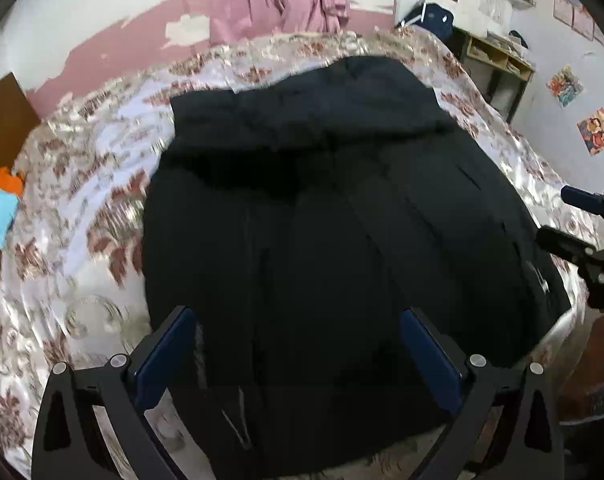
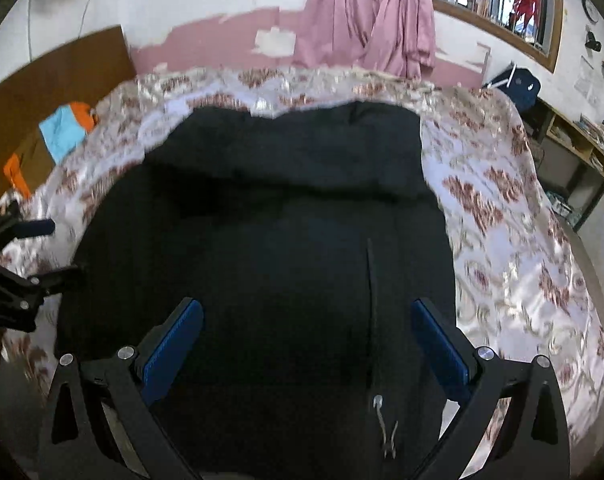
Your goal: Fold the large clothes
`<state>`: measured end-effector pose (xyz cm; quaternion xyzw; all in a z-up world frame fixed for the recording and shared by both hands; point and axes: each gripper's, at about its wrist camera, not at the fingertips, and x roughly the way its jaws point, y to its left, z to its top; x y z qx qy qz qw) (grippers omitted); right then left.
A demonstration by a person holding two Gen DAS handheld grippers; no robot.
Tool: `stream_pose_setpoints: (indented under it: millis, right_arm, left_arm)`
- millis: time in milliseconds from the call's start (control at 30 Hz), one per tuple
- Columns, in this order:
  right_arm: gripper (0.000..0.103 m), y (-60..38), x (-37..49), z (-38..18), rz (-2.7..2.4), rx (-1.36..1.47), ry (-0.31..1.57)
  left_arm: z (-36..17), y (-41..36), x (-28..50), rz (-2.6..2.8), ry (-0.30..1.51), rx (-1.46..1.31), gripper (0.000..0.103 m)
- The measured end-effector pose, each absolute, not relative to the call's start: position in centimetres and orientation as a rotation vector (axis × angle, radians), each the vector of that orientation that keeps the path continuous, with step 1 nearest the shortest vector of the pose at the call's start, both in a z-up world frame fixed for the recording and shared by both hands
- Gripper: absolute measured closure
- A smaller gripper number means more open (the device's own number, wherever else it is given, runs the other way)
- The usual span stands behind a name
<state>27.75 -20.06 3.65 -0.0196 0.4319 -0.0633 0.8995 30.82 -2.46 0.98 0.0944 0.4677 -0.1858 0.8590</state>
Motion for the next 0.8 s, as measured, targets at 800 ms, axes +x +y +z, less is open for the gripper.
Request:
stream_pose_setpoints:
  millis: [800]
  right_arm:
    - [0.002,-14.2,20.3,-3.9,-0.013,-0.485,1.114]
  left_arm:
    - [-6.6,-1.8,21.8,-0.437,1.107,0.448,0.0]
